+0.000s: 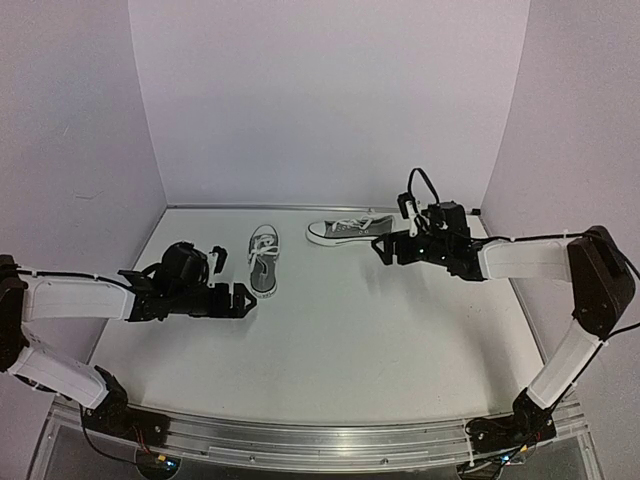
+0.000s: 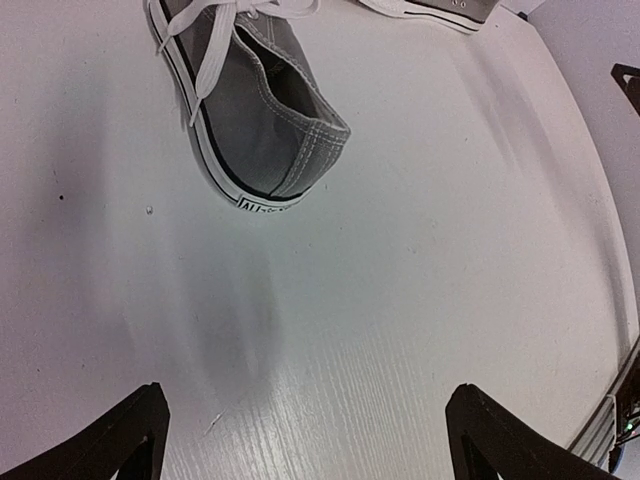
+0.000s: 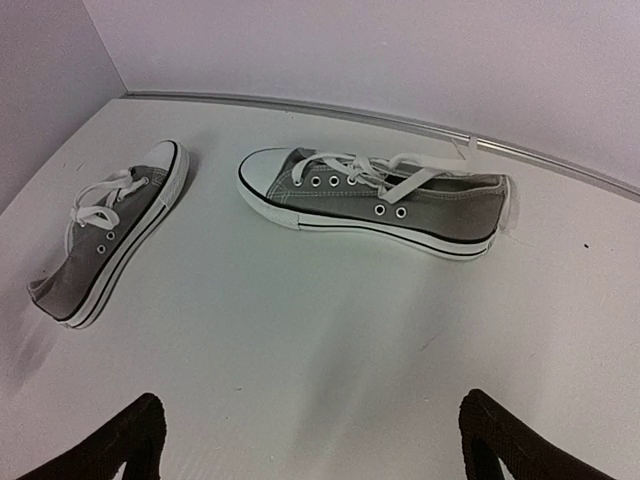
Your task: Tie the shoes
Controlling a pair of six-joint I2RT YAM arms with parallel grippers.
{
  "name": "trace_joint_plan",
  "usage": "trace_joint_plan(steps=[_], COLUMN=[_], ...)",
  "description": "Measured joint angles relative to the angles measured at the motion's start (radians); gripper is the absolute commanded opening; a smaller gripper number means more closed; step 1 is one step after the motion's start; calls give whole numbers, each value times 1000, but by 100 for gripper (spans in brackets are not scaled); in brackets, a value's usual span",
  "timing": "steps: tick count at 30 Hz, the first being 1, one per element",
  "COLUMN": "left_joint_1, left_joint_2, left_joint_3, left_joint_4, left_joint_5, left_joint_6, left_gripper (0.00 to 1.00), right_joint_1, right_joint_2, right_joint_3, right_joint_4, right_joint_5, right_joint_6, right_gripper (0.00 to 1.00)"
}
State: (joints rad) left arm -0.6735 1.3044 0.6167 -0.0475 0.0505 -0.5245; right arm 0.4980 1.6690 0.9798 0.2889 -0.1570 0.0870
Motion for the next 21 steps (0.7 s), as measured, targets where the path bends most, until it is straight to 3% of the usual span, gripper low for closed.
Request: trace_joint_plan(steps=[8, 12, 21], left_joint_1=[0, 0, 0], left_joint_2=[-9, -9, -25], left_joint_3=[6, 9, 18], left_joint_4=[0, 0, 3], left_joint_5=[5, 12, 27], left_joint_6=[3, 4, 3], left_gripper=[100, 100, 100], right_joint_1=[-21, -98, -228], right_joint_2=[102, 174, 456], right_joint_3=[203, 355, 745], right_joint_4=[-87, -116, -133], right_joint_5=[59, 35, -15], right_joint_6=[-39, -32, 26], right_gripper=[98, 98, 95])
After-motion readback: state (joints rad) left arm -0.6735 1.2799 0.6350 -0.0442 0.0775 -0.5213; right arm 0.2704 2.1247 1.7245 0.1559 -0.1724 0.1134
